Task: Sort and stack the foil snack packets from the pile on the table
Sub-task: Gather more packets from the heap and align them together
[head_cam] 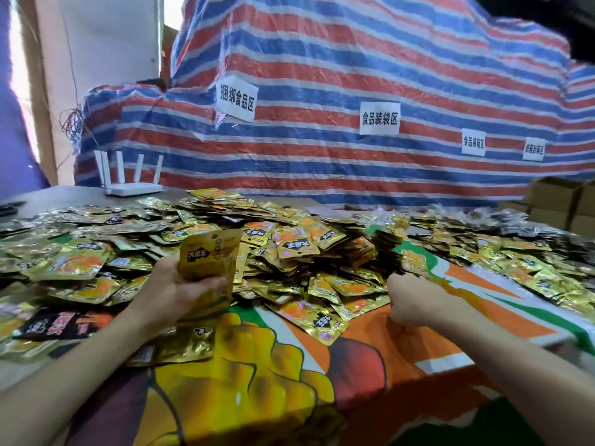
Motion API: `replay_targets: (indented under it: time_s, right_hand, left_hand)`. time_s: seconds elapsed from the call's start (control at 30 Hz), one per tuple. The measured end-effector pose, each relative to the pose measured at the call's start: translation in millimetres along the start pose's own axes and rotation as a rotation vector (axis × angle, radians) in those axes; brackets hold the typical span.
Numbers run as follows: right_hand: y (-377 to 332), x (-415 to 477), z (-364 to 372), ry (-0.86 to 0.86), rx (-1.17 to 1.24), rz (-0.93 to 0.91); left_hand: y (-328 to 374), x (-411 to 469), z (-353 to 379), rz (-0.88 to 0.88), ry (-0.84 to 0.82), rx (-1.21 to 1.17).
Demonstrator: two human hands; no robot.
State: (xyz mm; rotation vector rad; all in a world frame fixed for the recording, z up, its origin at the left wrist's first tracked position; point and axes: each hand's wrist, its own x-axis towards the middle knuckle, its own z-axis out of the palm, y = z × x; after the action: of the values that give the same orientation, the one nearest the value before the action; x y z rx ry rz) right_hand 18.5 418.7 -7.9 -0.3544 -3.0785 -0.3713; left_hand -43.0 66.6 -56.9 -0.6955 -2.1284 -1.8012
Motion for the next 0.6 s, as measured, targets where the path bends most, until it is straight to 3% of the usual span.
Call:
replay_targets:
  time_s: [0.1,0.23,0.47,0.6]
  right_hand:
    - [-8.7,-1.1,-7.2,0.029,-0.017,0.016]
    - [-48.2,3.6,-29.7,0.245,0.259,-0.022]
    - [-168.0,19.8,-51.3,0.228,0.774,-0.491]
    - [-211.3,31.6,-56.2,0.21,1.189,-0.586]
  left_hand:
    - [0.4,2.6,-0.2,-0.075,0.039,-0.135]
    - [7.3,1.9,-2.6,-0.138,0.044,-0.229]
    - [5.2,4.6,-13.4,-0.373,-0.008,-0.504]
    - [2.9,8.0,-18.9,-0.384,-0.018,-0.593]
